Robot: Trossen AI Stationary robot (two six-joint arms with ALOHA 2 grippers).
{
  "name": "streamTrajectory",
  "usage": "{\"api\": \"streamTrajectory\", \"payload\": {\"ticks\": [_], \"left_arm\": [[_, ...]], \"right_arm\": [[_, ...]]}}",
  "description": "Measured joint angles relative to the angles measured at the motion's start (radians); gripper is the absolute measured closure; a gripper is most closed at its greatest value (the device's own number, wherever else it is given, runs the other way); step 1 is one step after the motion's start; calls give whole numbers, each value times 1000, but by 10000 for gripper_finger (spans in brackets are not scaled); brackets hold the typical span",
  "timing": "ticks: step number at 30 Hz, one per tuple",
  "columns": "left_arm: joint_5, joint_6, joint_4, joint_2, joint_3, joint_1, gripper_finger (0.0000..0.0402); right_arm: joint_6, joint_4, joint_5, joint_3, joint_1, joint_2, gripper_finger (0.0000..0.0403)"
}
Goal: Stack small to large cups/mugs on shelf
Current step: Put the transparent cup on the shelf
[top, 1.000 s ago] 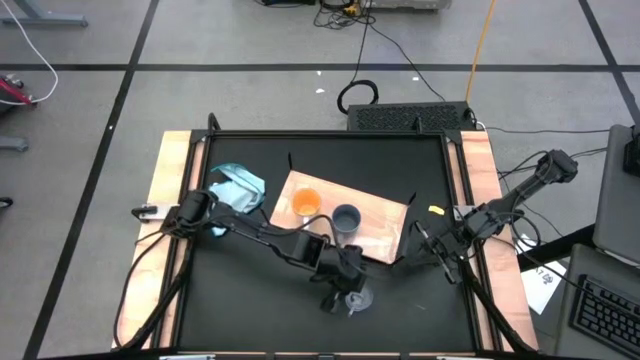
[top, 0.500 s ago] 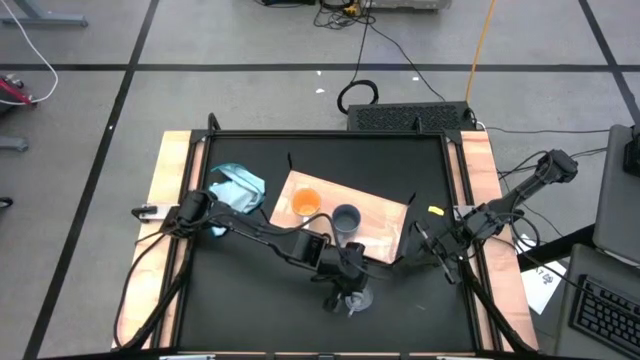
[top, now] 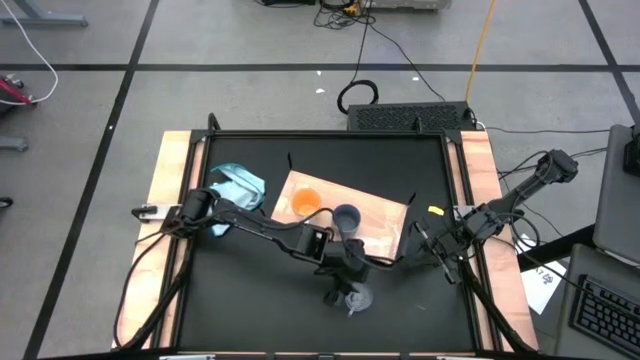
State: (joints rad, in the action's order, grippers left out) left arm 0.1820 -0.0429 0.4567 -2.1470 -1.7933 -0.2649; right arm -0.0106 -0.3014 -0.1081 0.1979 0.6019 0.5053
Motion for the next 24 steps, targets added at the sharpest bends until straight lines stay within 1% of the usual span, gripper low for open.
{"api": "streamTrajectory", "payload": {"ticks": [15, 17, 24], "left_arm": [[-7, 1, 16, -39, 1, 0, 210], [-7, 4, -6, -53, -1, 2, 210], [-8, 4, -6, -59, 1, 4, 210]], "right_arm": [[-1, 8, 0, 0, 0, 1, 403], [-1, 7, 0, 0, 0, 1, 403], [-1, 14, 0, 0, 0, 5, 403]]}}
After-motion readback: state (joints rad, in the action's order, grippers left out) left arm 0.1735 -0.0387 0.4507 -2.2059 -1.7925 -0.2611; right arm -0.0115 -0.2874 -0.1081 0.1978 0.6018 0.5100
